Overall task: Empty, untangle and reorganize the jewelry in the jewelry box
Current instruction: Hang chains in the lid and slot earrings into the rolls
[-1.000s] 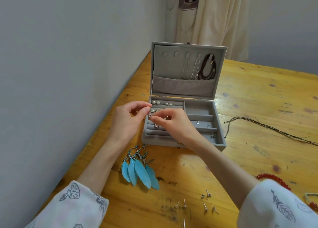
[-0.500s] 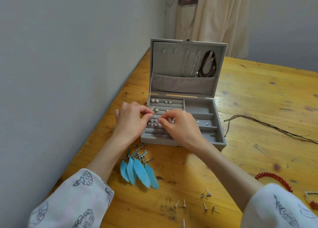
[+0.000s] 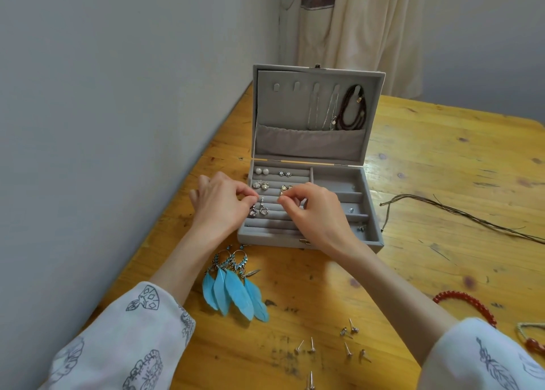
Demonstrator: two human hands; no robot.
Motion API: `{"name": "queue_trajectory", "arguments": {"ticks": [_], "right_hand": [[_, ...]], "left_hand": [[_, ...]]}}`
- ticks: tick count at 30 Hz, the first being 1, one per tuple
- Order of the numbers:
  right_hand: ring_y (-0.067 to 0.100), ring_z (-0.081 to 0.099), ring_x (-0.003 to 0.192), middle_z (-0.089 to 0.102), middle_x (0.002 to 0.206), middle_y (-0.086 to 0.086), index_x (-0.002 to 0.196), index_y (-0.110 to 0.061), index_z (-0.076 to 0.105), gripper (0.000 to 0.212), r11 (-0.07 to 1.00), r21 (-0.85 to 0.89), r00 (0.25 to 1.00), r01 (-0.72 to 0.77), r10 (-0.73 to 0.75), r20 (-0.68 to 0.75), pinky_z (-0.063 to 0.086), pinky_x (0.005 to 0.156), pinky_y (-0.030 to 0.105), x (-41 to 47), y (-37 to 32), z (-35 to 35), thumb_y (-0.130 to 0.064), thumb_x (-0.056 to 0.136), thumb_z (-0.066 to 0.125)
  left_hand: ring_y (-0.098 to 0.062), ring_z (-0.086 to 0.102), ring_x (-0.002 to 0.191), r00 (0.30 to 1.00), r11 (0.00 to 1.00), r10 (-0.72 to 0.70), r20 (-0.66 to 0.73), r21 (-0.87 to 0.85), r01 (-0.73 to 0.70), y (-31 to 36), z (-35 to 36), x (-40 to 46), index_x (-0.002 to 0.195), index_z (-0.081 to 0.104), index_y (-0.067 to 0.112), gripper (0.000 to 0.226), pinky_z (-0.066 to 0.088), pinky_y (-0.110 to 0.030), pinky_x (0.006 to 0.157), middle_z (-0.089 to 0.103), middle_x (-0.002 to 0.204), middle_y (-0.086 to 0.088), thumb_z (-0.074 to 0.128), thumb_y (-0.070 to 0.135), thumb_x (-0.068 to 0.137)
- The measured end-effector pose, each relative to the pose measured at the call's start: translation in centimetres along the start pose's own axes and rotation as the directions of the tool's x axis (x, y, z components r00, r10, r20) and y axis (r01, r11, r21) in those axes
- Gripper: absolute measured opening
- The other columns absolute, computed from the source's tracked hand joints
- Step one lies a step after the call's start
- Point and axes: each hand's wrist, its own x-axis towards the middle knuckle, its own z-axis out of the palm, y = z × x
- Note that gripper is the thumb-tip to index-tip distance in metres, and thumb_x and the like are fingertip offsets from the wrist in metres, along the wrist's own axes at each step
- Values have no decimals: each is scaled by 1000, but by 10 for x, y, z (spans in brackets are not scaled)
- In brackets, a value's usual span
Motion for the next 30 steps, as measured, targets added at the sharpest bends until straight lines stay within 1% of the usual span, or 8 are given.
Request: {"name": "queue_trajectory", "arguments": {"ticks": [7, 10, 14, 17, 22, 24, 26, 30], "right_hand": [[8, 53, 76, 63, 82, -3, 88, -15, 69, 16, 1000, 11, 1000, 27, -27, -12, 48, 72, 30, -12, -2, -8, -25, 89, 57], [6, 53, 76, 63, 83, -5, 92, -15, 70, 16, 999, 41, 1000, 15, -15, -5, 46, 71, 25, -29, -6, -22, -23, 89, 56], [0, 55, 69, 64, 76, -10, 89, -17, 70, 15, 992, 122, 1000, -27, 26, 11, 43, 64, 14, -70, 1, -41, -23, 89, 57], [1, 56, 74, 63, 80, -14, 92, -20, 69, 13, 991, 103, 995, -90, 86, 47, 42, 65, 9, -104, 12, -52, -22, 89, 57], [5, 57, 75, 65, 89, -7, 93, -22, 68, 12, 985, 42, 985, -168, 166, 53, 45, 68, 11, -151, 32, -61, -15, 87, 60], [2, 55, 75, 64, 88, -5, 90, -22, 69, 12, 987, 29, 987, -157, 157, 31, 43, 69, 10, -160, 36, -60, -14, 84, 62], [0, 53, 75, 63, 86, -5, 88, -23, 70, 12, 991, 22, 990, -135, 134, 31, 39, 68, 7, -165, 36, -59, -14, 82, 65], [5, 51, 74, 59, 85, -1, 88, -19, 71, 9, 996, -25, 996, -88, 88, 14, 38, 68, 9, -169, 37, -53, -15, 80, 67]], "left_hand": [[-27, 38, 111, 998, 997, -44, -42, 54, 46, 2, 4, 1, 94, 67, 35, 12, 22, -34, 78, 57, 113, -3, 61, 37, 84], [-25, 43, 104, 993, 996, 30, -117, 91, -19, 6, 6, -7, 99, 68, 31, 16, 21, -33, 76, 60, 109, -3, 57, 33, 88], [-24, 46, 105, 992, 998, 64, -109, 20, -62, 3, 4, -26, 118, 60, 28, 28, 23, -34, 79, 60, 113, -6, 45, 31, 94], [-24, 46, 104, 983, 994, 106, -148, 14, -105, 6, -2, -49, 127, 51, 25, 33, 22, -34, 80, 57, 113, -7, 41, 27, 95], [-19, 46, 102, 961, 965, 211, -180, -118, -234, 25, -2, -107, 115, 60, 18, 26, 31, -27, 84, 59, 109, -3, 49, 15, 91], [-12, 44, 96, 957, 937, 253, -140, -209, -278, 34, 2, -129, 109, 63, 17, 22, 31, -18, 83, 59, 104, 1, 52, 12, 90], [-5, 44, 91, 945, 905, 328, -21, -280, -320, 43, 9, -147, 107, 63, 16, 20, 32, -13, 83, 58, 100, 4, 53, 12, 90], [-5, 48, 97, 908, 900, 371, 194, -316, -300, 54, 23, -167, 103, 65, 19, 17, 34, -14, 86, 57, 98, 8, 56, 23, 89]]}}
